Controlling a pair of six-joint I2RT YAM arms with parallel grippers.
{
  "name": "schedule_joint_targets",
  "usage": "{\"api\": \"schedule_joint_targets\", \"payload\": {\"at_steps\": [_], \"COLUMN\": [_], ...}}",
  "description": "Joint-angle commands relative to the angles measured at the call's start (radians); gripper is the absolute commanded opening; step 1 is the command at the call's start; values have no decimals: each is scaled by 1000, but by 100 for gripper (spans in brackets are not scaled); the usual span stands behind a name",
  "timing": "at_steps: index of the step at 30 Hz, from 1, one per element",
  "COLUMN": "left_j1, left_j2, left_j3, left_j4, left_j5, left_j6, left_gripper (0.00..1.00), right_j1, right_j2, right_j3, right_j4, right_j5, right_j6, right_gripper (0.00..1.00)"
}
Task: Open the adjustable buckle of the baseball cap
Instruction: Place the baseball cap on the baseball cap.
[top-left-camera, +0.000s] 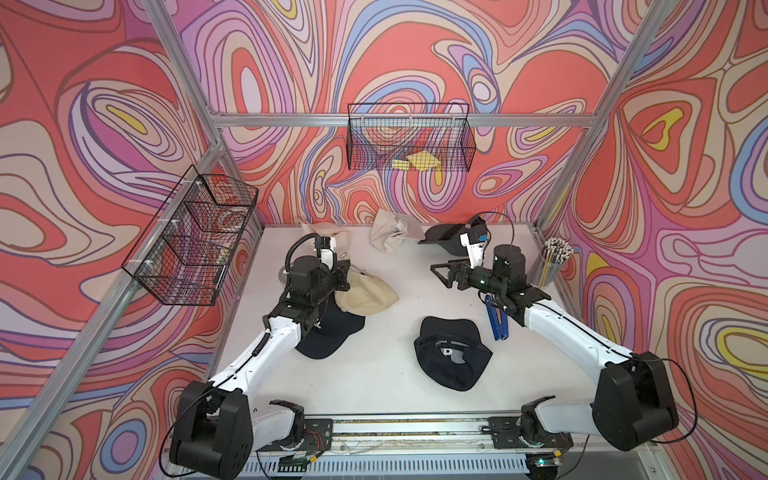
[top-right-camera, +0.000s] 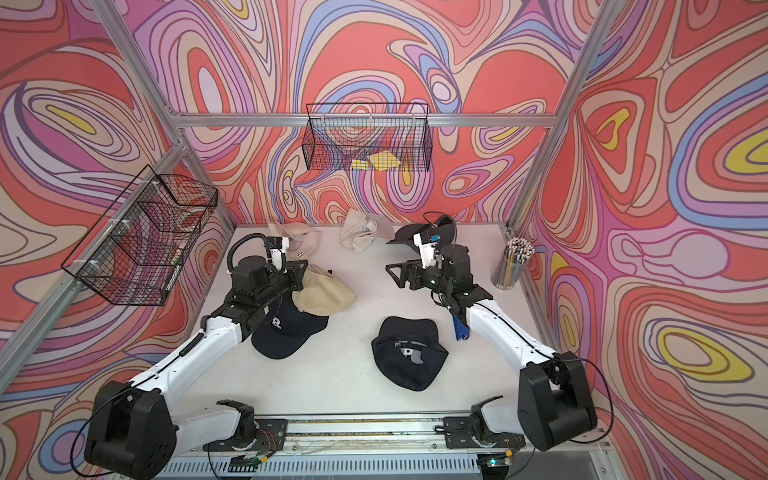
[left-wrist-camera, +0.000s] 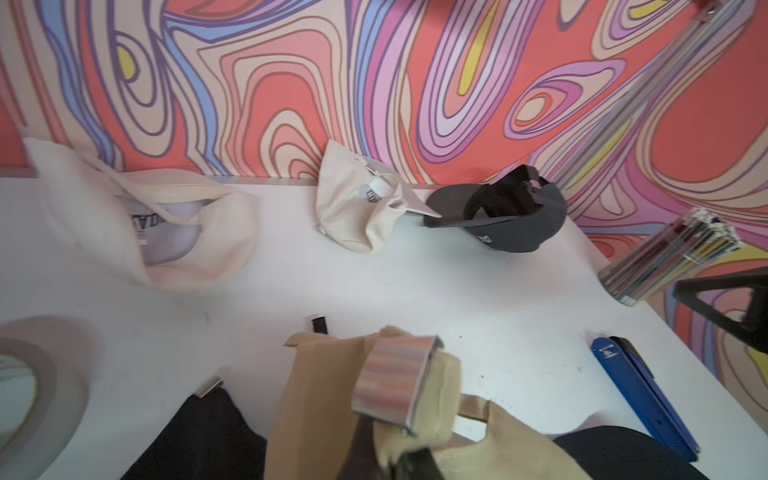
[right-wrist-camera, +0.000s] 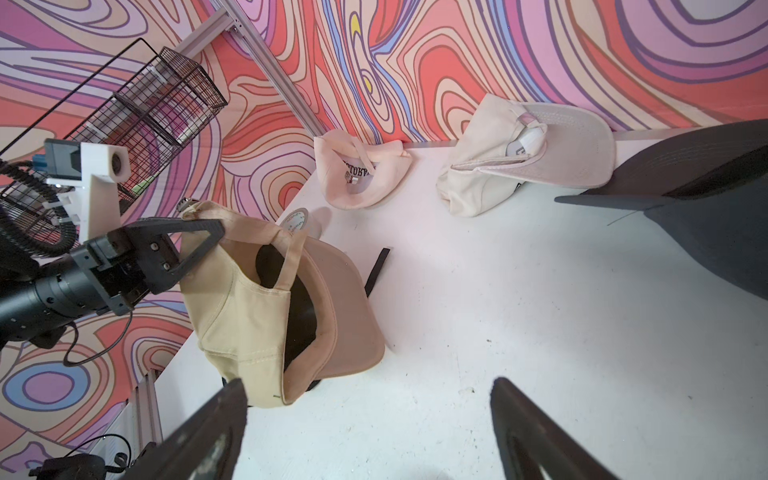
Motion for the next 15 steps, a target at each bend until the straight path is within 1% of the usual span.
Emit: {"api": "schedule_joint_targets", "payload": {"at_steps": [1, 2, 3, 4, 5, 6, 7, 9, 15], "left_j1": [22, 24, 24, 24, 25, 24, 24, 25, 24], "left_j2": [-15, -21, -26, -31, -32, -32, -29, -28, -59], "left_j3": [-30, -40, -49, -56, -57, -55, -46, -30, -26], "left_j4": [-68, -63, -55, -48, -44, -47, -52, -63, -37], "left_j5": [-59, -56, -54, -50, -41, -29, -14, 8, 93], "left_j6": [47, 53, 56, 57, 65, 72, 77, 74, 33], "left_gripper": [1, 10, 23, 39, 53, 60, 65, 70, 74], "right_j1": [-3, -3, -2, -2, -3, -3, -2, -4, -2], "right_j2": [25, 38, 52, 70, 89, 106, 126, 159, 248], "right_j3": [19, 20, 24, 29, 38, 49, 62, 88, 176], "right_j4": [45, 53, 60, 69, 72, 69, 62, 52, 50], "right_j5": [17, 23, 28, 35, 49, 62, 80, 113, 108], "right_j6": [2, 6, 8, 10, 11, 7, -2, -6, -8], "right_gripper": [94, 94, 94, 94, 94, 94, 94, 92, 90]}}
